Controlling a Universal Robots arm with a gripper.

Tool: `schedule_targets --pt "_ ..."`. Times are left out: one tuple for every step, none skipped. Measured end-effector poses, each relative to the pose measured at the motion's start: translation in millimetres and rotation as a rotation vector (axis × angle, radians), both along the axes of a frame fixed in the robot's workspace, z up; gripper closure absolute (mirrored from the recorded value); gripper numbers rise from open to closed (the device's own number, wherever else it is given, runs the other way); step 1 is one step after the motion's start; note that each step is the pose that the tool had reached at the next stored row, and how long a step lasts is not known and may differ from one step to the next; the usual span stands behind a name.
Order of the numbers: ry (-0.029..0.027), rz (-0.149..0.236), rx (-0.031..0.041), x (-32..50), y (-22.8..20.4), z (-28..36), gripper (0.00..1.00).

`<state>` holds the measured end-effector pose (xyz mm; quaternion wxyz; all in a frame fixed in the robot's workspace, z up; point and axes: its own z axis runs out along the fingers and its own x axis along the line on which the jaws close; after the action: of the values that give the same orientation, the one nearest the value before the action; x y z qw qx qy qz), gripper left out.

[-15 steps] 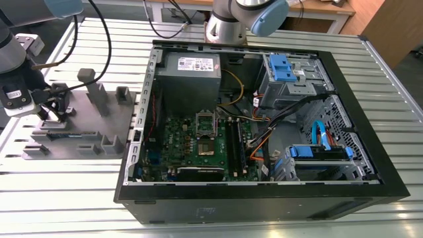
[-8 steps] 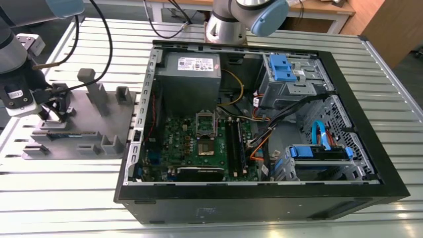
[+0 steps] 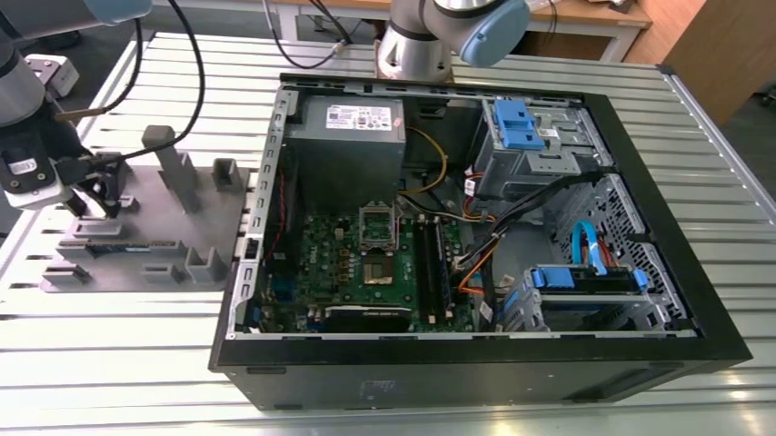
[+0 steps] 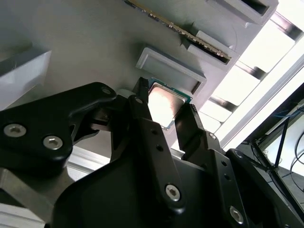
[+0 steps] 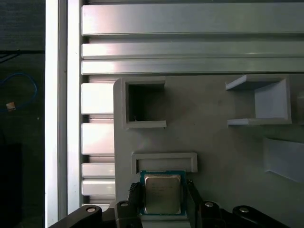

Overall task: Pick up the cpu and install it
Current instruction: 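Pick up the cpu and move it towards the insertion slot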

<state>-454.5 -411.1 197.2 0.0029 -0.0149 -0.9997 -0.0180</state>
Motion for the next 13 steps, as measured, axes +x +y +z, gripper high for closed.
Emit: schedule_targets --pt "0.0000 0.000 0.0000 0.0 0.0 1.7 0.53" --pt "-0.0001 0.000 0.0000 0.0 0.0 3.4 0.53" --pt "0.0000 0.000 -0.0001 0.0 0.0 5.3 0.53" --pt "0.0000 0.000 -0.0001 0.0 0.0 6.8 0.53" --pt "0.0001 0.000 -0.0001 0.0 0.0 8.0 0.53" --pt "-0.0001 0.000 0.0000 0.0 0.0 8.0 0.53" --pt "-0.0001 0.000 0.0000 0.0 0.0 8.0 0.53" --pt "-0.0002 0.000 0.0001 0.0 0.0 8.1 0.53" --pt "-0.0002 0.000 0.0001 0.0 0.0 8.1 0.53" --pt "-0.0001 0.001 0.0000 0.0 0.0 8.2 0.53" --pt "0.0001 0.008 -0.0001 0.1 0.0 8.2 0.53" --pt "0.0000 0.017 -0.0001 0.3 0.0 8.1 0.53" --pt "0.0001 0.026 -0.0001 0.4 0.0 7.9 0.53"
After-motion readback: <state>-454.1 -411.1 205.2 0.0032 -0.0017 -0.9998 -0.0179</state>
